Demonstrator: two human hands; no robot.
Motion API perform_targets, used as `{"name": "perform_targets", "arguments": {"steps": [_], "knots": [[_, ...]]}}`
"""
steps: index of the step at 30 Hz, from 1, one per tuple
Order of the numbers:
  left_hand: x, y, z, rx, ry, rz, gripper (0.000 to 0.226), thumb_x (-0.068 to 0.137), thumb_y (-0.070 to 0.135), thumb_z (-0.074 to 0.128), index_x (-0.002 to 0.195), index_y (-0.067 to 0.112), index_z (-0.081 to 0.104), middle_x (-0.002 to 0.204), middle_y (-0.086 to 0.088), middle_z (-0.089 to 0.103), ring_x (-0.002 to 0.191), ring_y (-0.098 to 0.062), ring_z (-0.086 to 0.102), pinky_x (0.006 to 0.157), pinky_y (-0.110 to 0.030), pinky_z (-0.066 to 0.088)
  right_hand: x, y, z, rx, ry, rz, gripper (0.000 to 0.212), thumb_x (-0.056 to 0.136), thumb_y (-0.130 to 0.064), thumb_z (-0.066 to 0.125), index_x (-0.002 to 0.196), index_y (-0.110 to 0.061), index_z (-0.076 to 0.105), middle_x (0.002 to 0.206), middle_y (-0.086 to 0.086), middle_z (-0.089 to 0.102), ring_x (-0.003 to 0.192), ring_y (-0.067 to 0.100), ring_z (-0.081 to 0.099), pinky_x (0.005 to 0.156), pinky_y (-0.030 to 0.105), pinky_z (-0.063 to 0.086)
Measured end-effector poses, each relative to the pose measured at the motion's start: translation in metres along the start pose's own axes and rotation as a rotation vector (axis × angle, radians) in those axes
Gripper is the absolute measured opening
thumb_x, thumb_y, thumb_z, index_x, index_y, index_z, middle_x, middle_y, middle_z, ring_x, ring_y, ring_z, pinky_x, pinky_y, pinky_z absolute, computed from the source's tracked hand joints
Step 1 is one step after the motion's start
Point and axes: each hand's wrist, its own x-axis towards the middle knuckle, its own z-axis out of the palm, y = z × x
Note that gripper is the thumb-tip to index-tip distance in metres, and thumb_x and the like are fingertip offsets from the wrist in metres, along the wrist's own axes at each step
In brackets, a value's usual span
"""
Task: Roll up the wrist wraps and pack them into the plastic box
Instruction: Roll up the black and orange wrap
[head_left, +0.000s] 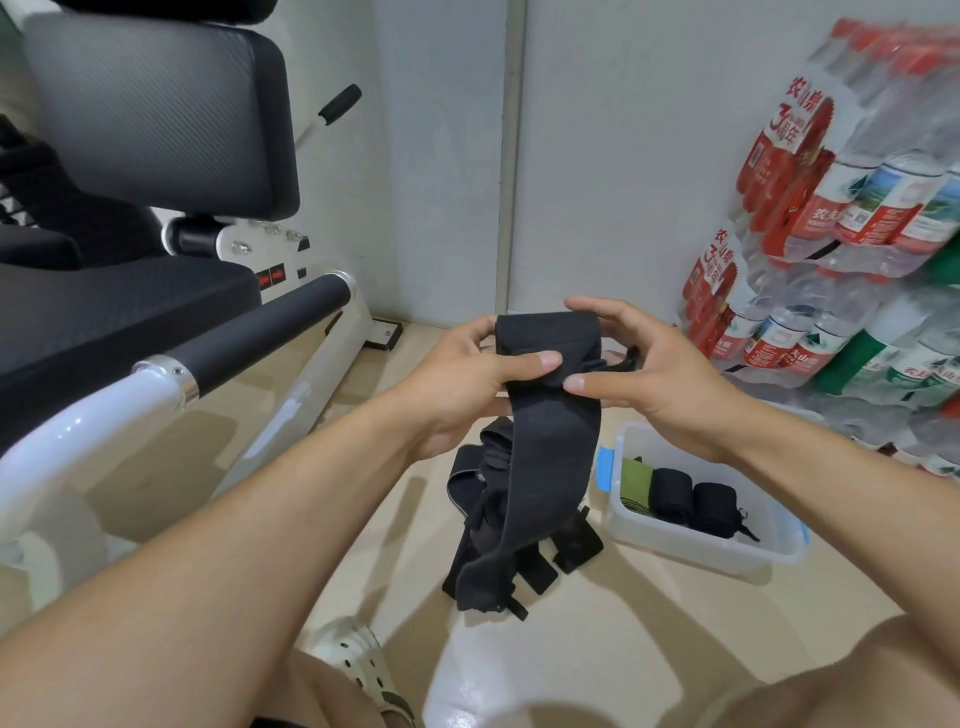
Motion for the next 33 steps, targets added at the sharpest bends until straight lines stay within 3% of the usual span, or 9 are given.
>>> {"name": "perform_targets", "arguments": {"steps": [3, 6, 9, 13, 19, 24, 27, 30, 33], "knots": [[-0.001, -0.001, -0.002, 0.044, 0.012, 0.051, 0.05, 0.082, -0.003, 0.079, 0.126, 0.006, 0.057, 0.119, -0.013, 0.072, 0.103, -0.026, 0.073, 0.082, -0.039, 0.063, -0.002, -0.001, -0.002, 0.099, -0.062, 0.083, 0.067, 0.076, -0.029, 0.078, 0.139, -0.03, 0.057, 0.135, -0.008, 0.064, 0.119, 0.019, 0.067, 0.094, 0.044, 0.058], [-0.003, -0.004, -0.001, 0.128, 0.015, 0.123, 0.052, 0.076, -0.011, 0.08, 0.118, 0.012, 0.061, 0.118, -0.012, 0.068, 0.088, -0.016, 0.073, 0.067, -0.026, 0.058, -0.003, -0.001, 0.002, 0.149, -0.065, 0.12, 0.056, 0.082, -0.036, 0.069, 0.136, -0.026, 0.06, 0.131, 0.0, 0.067, 0.122, 0.02, 0.065, 0.094, 0.043, 0.059], [-0.003, -0.005, 0.001, 0.201, 0.008, 0.202, 0.053, 0.074, -0.016, 0.079, 0.112, 0.017, 0.063, 0.12, -0.008, 0.066, 0.088, -0.012, 0.072, 0.069, -0.026, 0.057, -0.004, -0.002, 0.006, 0.161, -0.073, 0.169, 0.052, 0.086, -0.037, 0.065, 0.136, -0.023, 0.06, 0.129, 0.006, 0.069, 0.119, 0.023, 0.067, 0.098, 0.046, 0.058], [-0.001, -0.009, 0.0, 0.247, 0.018, 0.247, 0.055, 0.073, -0.016, 0.079, 0.11, 0.022, 0.064, 0.123, -0.003, 0.065, 0.097, -0.016, 0.071, 0.074, -0.033, 0.06, -0.004, -0.003, 0.01, 0.221, -0.064, 0.185, 0.053, 0.084, -0.029, 0.068, 0.135, -0.017, 0.059, 0.117, 0.003, 0.074, 0.115, 0.026, 0.069, 0.096, 0.044, 0.058], [0.0, -0.009, 0.0, 0.135, 0.056, 0.162, 0.061, 0.074, -0.012, 0.081, 0.121, 0.022, 0.061, 0.128, -0.006, 0.062, 0.095, -0.015, 0.072, 0.068, -0.027, 0.057, -0.001, -0.002, 0.011, 0.192, 0.017, 0.108, 0.053, 0.075, -0.022, 0.076, 0.126, -0.019, 0.062, 0.118, -0.001, 0.069, 0.11, 0.018, 0.07, 0.095, 0.044, 0.059], [-0.003, -0.004, -0.001, 0.011, -0.034, 0.009, 0.059, 0.08, 0.021, 0.082, 0.133, 0.017, 0.056, 0.126, -0.005, 0.07, 0.108, -0.021, 0.072, 0.086, -0.043, 0.061, -0.001, -0.004, 0.011, 0.133, 0.057, 0.029, 0.049, 0.085, -0.002, 0.075, 0.128, -0.017, 0.06, 0.122, 0.0, 0.067, 0.103, 0.016, 0.071, 0.089, 0.04, 0.062], [-0.004, -0.001, 0.0, -0.033, -0.029, -0.041, 0.059, 0.082, 0.041, 0.075, 0.133, 0.016, 0.059, 0.123, -0.004, 0.072, 0.108, -0.027, 0.072, 0.087, -0.046, 0.061, -0.003, -0.007, 0.01, 0.083, 0.049, -0.012, 0.05, 0.084, 0.003, 0.075, 0.126, -0.018, 0.061, 0.12, -0.002, 0.066, 0.1, 0.014, 0.071, 0.087, 0.035, 0.062], [-0.003, -0.001, 0.001, -0.037, -0.012, -0.043, 0.045, 0.091, 0.033, 0.072, 0.131, 0.016, 0.06, 0.118, -0.003, 0.074, 0.102, -0.026, 0.073, 0.084, -0.045, 0.061, -0.004, -0.008, 0.011, 0.031, 0.053, -0.046, 0.05, 0.081, 0.007, 0.077, 0.121, -0.019, 0.063, 0.122, -0.003, 0.065, 0.092, 0.004, 0.071, 0.081, 0.024, 0.059], [-0.001, -0.001, 0.0, -0.05, 0.019, -0.015, 0.043, 0.09, 0.02, 0.074, 0.13, 0.013, 0.059, 0.123, -0.009, 0.071, 0.101, -0.025, 0.073, 0.081, -0.042, 0.061, -0.002, -0.008, 0.013, 0.017, 0.076, -0.06, 0.05, 0.078, 0.01, 0.079, 0.115, -0.022, 0.066, 0.124, 0.0, 0.066, 0.09, 0.004, 0.071, 0.078, 0.022, 0.058]]}}
